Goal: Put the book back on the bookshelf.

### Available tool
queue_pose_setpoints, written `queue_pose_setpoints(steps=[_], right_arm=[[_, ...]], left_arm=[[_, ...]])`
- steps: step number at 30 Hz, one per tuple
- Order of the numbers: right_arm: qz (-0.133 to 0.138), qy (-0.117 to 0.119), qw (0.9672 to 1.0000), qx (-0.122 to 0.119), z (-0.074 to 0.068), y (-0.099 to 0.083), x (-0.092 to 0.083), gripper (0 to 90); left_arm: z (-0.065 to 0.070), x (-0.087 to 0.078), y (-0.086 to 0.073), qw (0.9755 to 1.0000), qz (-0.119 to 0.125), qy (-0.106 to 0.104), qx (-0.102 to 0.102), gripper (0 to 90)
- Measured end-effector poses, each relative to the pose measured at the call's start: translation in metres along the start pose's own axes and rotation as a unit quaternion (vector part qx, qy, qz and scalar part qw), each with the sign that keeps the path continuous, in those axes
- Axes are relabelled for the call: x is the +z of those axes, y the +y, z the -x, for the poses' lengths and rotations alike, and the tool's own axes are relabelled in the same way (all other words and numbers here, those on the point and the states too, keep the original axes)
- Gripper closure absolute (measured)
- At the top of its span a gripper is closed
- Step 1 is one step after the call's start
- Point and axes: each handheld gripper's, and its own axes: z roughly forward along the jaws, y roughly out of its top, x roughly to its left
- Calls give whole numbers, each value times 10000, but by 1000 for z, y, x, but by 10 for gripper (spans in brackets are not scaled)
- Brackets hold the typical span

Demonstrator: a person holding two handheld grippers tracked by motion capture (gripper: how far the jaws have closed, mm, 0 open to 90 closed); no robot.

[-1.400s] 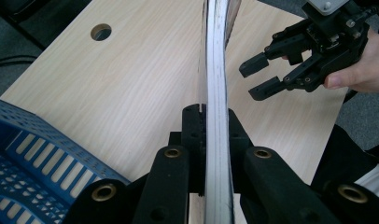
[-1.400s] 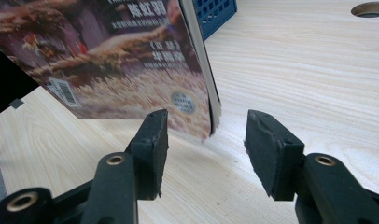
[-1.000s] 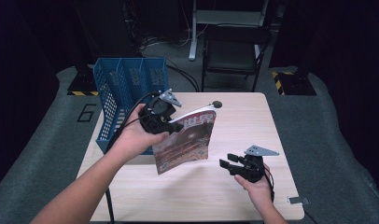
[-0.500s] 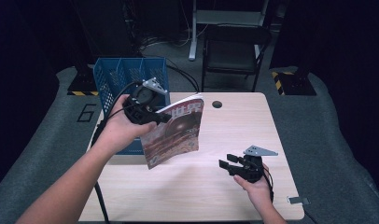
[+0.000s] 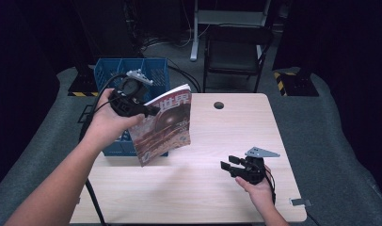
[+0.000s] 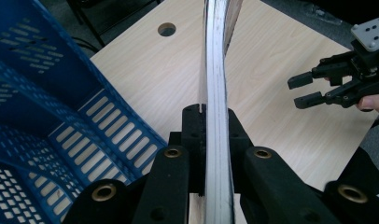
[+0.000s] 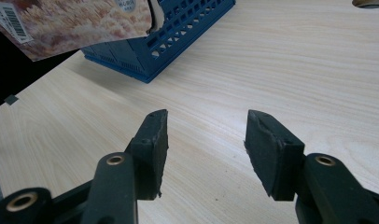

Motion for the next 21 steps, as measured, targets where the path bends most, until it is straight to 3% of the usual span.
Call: queue_pose_setpoints(steps=[11,21], right_arm=[[-10,8,10000,-5,-1,-1,1,488],[-19,-6,10000,20,0,-1,1,488]], left_arm=[[-24,-17,-6,9992,36,180,-357,838],[-46,-26,-15,9958,142,447,-782,838]])
